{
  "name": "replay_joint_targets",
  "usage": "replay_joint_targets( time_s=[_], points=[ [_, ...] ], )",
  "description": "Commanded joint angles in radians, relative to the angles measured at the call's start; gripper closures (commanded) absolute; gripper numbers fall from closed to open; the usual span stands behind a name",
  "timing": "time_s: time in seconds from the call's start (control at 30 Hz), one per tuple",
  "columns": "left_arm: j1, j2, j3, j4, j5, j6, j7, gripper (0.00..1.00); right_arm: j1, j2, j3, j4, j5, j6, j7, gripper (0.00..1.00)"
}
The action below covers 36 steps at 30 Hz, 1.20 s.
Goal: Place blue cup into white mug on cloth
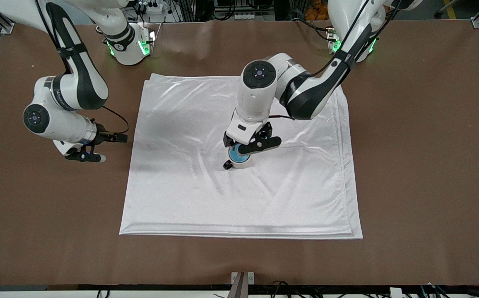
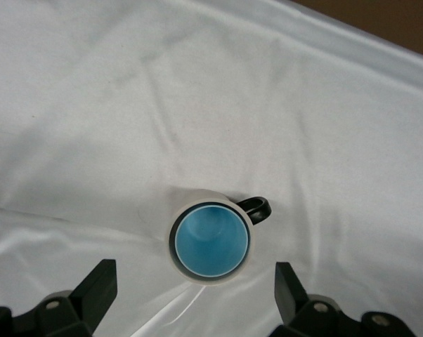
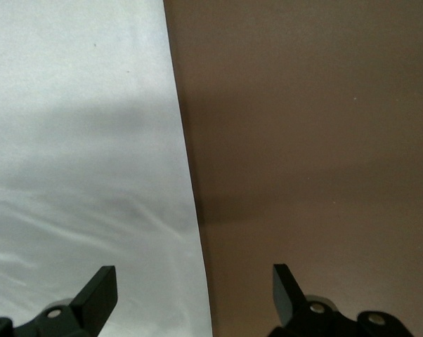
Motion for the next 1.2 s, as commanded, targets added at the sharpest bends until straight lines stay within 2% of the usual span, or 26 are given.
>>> replay_joint_targets(
  time_s=[0.0,0.33,0.47,0.57,0.77,0.97,1.17],
  points=[
    [0.01,-0.087,0.007,-0.014,0.031,-0.072,-0.004,0.0,0.002,-0.09,0.011,-0.047,0.0,-0.035,0.056,0.02],
    [0.06,-0.245,0.004,-0.014,-0.012,-0.256,0.123,0.0,0.013,-0.207,0.013,-0.035,0.003,-0.157,0.076,0.02],
    [0.12,-0.303,0.002,-0.014,-0.05,-0.317,0.226,0.0,0.011,-0.261,0.011,0.002,0.001,-0.253,0.075,0.02],
    [0.159,-0.348,0.002,-0.014,-0.082,-0.347,0.298,0.0,0.011,-0.284,0.006,0.072,0.003,-0.365,0.076,0.02],
    [0.25,-0.415,0.002,-0.014,-0.096,-0.433,0.47,0.0,0.011,-0.281,0.011,0.278,0.006,-0.568,0.076,0.02],
    [0.392,-0.452,0.002,-0.016,-0.153,-0.489,0.645,0.0,0.011,-0.281,0.013,0.42,0.006,-0.647,0.076,0.0],
    [0.468,-0.491,0.004,-0.031,-0.158,-0.523,0.677,0.0,0.013,-0.281,0.016,0.502,0.006,-0.68,0.075,0.0]
  ],
)
